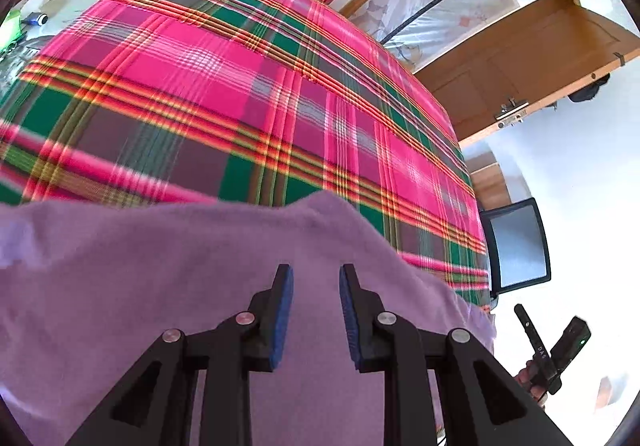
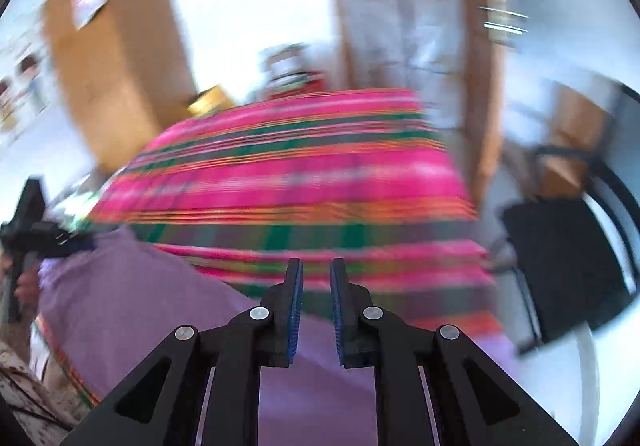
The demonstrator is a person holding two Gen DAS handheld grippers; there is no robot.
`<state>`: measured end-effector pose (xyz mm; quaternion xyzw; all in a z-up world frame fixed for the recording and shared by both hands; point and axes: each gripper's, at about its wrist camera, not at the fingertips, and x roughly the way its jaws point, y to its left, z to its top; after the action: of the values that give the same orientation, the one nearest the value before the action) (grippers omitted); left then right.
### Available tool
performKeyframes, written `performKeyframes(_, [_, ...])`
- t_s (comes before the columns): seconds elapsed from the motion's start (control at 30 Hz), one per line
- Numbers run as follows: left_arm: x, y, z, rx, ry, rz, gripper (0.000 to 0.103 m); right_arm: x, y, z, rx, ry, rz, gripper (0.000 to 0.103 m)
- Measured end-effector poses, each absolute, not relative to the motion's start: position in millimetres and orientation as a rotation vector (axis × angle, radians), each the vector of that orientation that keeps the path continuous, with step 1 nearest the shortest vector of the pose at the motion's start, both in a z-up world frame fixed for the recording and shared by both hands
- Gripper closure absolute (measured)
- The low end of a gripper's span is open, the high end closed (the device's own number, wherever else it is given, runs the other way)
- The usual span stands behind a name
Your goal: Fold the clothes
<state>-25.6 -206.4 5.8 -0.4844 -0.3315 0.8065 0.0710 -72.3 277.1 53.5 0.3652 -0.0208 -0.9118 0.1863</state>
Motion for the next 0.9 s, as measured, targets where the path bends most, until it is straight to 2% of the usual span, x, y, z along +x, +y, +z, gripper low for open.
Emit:
performKeyframes(0.07, [-16.2, -205.2, 6.5, -1.457, -0.989, 2.424, 0.079, -52.5, 302.5, 48.8, 1.057, -0.119, -2.642, 0.087])
performKeyframes(0.13, [-7.3, -204.5, 4.2, -1.468, -0.99, 2.421, 0.079, -33.2, 315.0, 40.5, 1.065, -0.175, -2.671, 0.077])
performKeyframes(0.23, [6.0, -203.4, 0.8, -1.484, -0.993, 2.418, 0.079, -12.8, 311.2, 28.1, 1.051, -0.173, -2.643, 0.073])
performKeyframes(0.4, [27.5, -206.1, -6.1, -1.52, -1.007, 2.424, 0.079, 0.3, 293.9, 9.3, 1.083, -0.026, -2.658, 0.073])
performKeyframes(0.63, [55.4, -213.6, -14.9, -1.563, -1.035, 2.438, 0.079, 24.8, 328.8, -11.2, 1.108, -0.052, -2.749, 0.073])
performKeyframes(0.73, [64.8, -218.6, -15.9, -1.561, -1.053, 2.444, 0.079, 30.1, 341.3, -9.6, 1.119, -0.096, -2.779, 0.073])
performKeyframes(0.9, [81.2, -227.3, -13.5, -1.548, -1.076, 2.479, 0.079, 35.8, 312.8, 10.8, 1.021, -0.035, -2.769, 0.072])
